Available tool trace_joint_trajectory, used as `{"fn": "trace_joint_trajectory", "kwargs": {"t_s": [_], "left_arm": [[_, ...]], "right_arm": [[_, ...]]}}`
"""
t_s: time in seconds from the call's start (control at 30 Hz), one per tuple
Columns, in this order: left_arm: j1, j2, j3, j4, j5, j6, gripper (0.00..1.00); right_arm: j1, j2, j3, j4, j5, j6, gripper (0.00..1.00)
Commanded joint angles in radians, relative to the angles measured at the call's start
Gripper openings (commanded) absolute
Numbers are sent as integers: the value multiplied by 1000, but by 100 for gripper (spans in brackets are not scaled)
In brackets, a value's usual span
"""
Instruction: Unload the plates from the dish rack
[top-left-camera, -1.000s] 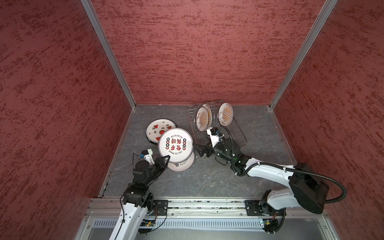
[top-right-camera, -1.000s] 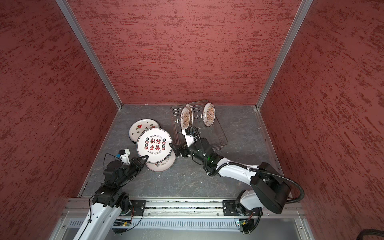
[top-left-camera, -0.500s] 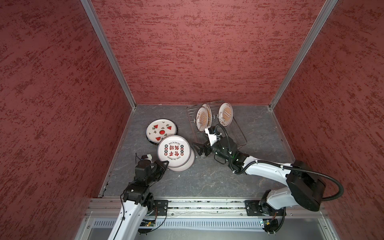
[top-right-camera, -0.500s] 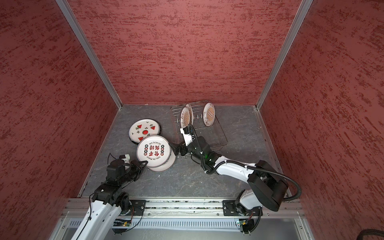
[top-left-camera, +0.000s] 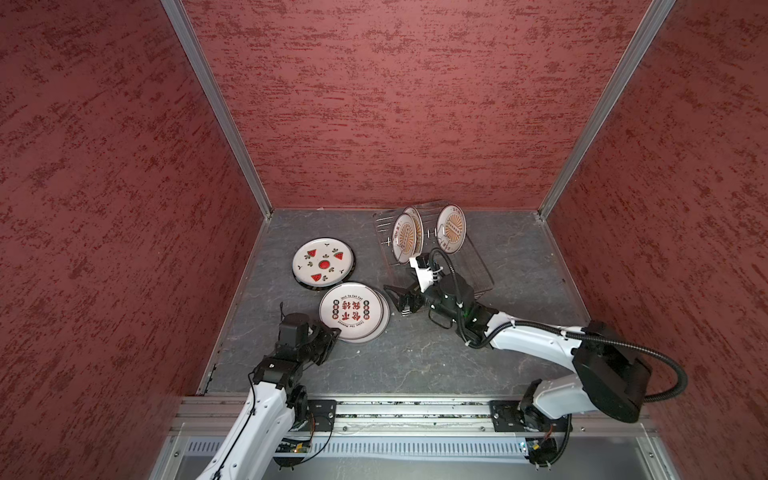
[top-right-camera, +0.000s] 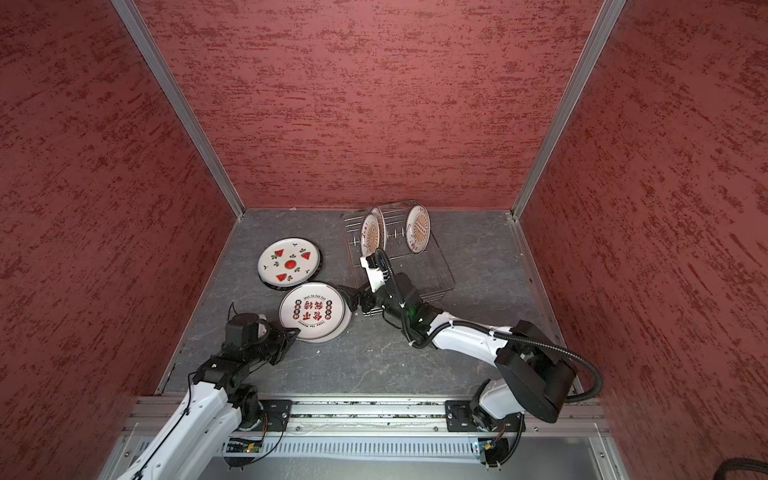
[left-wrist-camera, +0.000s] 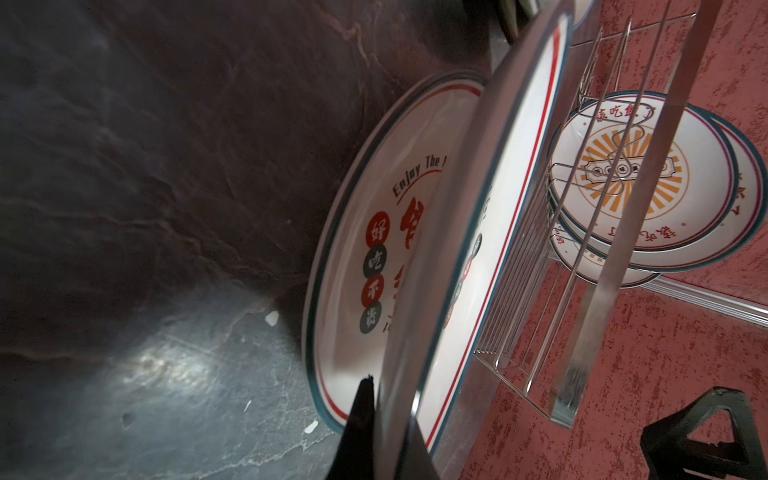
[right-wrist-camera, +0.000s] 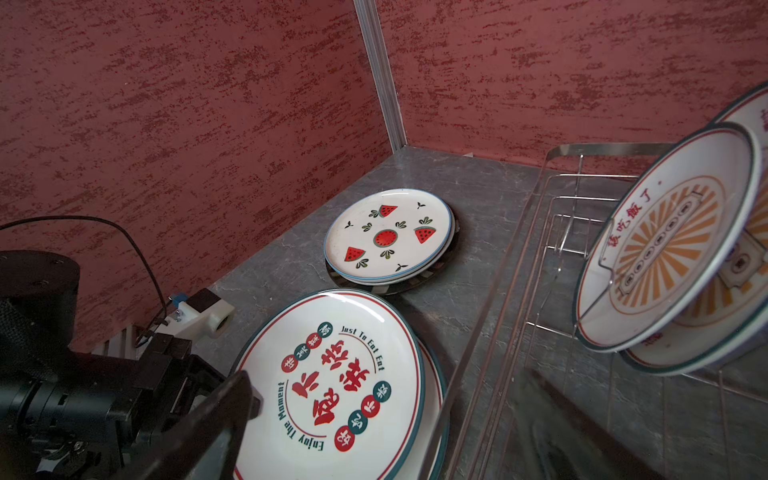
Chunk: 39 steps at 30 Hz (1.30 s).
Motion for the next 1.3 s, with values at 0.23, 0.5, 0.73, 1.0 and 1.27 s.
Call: {"fn": "trace_joint_trajectory", "kwargs": {"t_s": [0.23, 0.5, 0.73, 1.0, 1.27], "left_arm": [[-51, 74, 55, 95, -22, -24, 0], [-80, 98, 65, 87, -54, -36, 6], [-80, 97, 63, 70, -73, -48, 11], [-81, 97, 61, 63, -88, -48, 21], [-82, 91, 63, 32, -115, -64, 34]], "right_arm": [[5, 18, 15, 18, 57, 3, 99], [5, -28, -26, 51, 101, 10, 99], [5, -115, -112, 120, 221, 44, 99], [-63, -279, -238, 132, 372, 164, 99], [-103, -398, -314, 134, 413, 196, 99]]}}
